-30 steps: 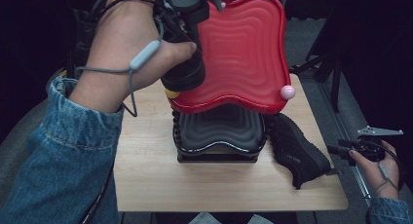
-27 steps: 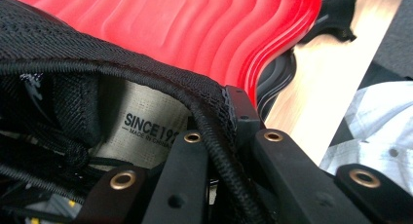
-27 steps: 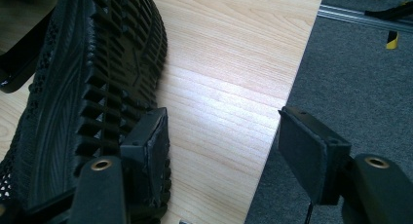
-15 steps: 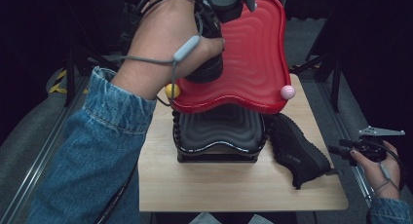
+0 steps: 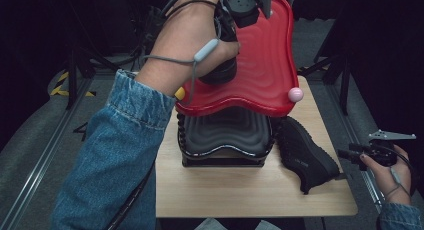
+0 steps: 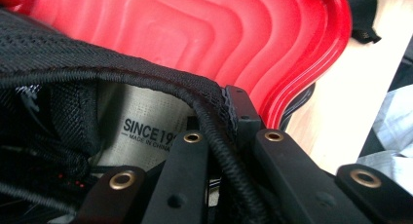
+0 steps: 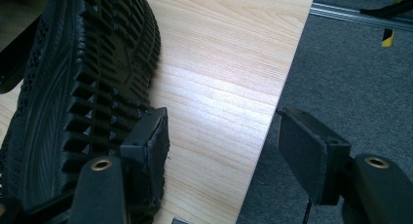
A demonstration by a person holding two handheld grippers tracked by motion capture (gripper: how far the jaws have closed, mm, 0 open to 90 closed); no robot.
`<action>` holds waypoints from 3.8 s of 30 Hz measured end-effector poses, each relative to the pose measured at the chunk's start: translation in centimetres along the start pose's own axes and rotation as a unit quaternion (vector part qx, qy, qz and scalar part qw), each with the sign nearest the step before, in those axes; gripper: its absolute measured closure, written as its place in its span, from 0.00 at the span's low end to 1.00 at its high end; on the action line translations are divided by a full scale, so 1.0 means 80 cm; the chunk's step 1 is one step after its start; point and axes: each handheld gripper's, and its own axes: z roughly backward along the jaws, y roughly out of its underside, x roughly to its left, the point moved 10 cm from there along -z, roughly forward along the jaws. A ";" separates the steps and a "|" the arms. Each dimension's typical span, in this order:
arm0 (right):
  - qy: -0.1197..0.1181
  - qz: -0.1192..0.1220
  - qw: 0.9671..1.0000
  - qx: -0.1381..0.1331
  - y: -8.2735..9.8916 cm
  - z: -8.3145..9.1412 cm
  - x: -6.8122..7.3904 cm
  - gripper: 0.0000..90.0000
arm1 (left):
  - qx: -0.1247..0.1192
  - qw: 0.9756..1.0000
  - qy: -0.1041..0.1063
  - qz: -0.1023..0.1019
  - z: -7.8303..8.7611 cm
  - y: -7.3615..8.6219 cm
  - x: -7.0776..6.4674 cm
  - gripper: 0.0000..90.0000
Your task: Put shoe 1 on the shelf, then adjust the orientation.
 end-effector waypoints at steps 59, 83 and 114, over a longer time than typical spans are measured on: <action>0.001 0.009 1.000 0.005 -0.003 -0.001 0.008 0.41 | -0.045 0.998 0.017 0.040 0.042 0.017 -0.030 0.58; 0.001 0.010 1.000 0.019 0.003 -0.009 0.011 0.41 | -0.046 0.994 0.024 0.093 0.061 0.103 -0.011 0.58; 0.000 0.012 1.000 0.026 0.006 -0.011 0.012 0.40 | -0.012 0.982 0.032 0.185 -0.051 0.244 0.027 0.49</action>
